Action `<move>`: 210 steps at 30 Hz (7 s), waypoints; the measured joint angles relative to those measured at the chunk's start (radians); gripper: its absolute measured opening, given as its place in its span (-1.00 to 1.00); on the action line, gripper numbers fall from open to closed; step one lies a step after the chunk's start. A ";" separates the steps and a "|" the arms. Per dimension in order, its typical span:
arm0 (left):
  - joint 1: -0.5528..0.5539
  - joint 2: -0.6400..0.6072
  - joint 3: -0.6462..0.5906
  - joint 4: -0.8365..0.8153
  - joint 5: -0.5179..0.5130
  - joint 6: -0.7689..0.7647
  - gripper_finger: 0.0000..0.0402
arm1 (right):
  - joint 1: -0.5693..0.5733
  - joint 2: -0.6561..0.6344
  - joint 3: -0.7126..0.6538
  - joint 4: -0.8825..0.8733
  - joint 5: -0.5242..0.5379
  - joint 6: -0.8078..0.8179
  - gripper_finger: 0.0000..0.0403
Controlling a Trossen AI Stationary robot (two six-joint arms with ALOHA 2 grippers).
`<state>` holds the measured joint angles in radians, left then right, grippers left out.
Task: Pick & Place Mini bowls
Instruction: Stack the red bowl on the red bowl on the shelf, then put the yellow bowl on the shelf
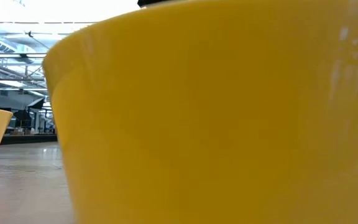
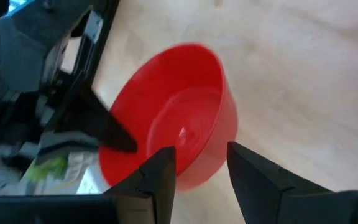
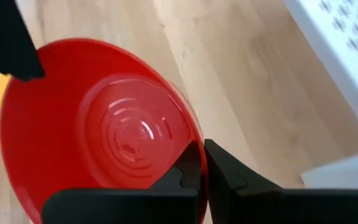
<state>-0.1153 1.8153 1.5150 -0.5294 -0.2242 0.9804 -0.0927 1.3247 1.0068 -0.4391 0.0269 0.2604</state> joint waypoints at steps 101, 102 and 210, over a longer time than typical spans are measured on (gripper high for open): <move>0.686 -0.228 0.001 -0.256 0.068 -0.461 -0.89 | -0.004 -0.318 -0.001 0.007 -0.207 -0.276 -0.14; 0.686 -0.228 0.001 -0.256 0.068 -0.466 -0.90 | -0.004 -0.318 -0.001 0.007 -0.207 -0.276 -0.14; -0.377 -0.271 -0.626 -0.061 0.357 -1.845 -0.20 | -0.004 -0.319 -0.147 0.129 -0.212 -0.142 -0.15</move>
<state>-0.4923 1.5444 0.8890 -0.5908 0.1326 -0.8643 -0.0963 1.0061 0.8600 -0.3103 -0.1852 0.1181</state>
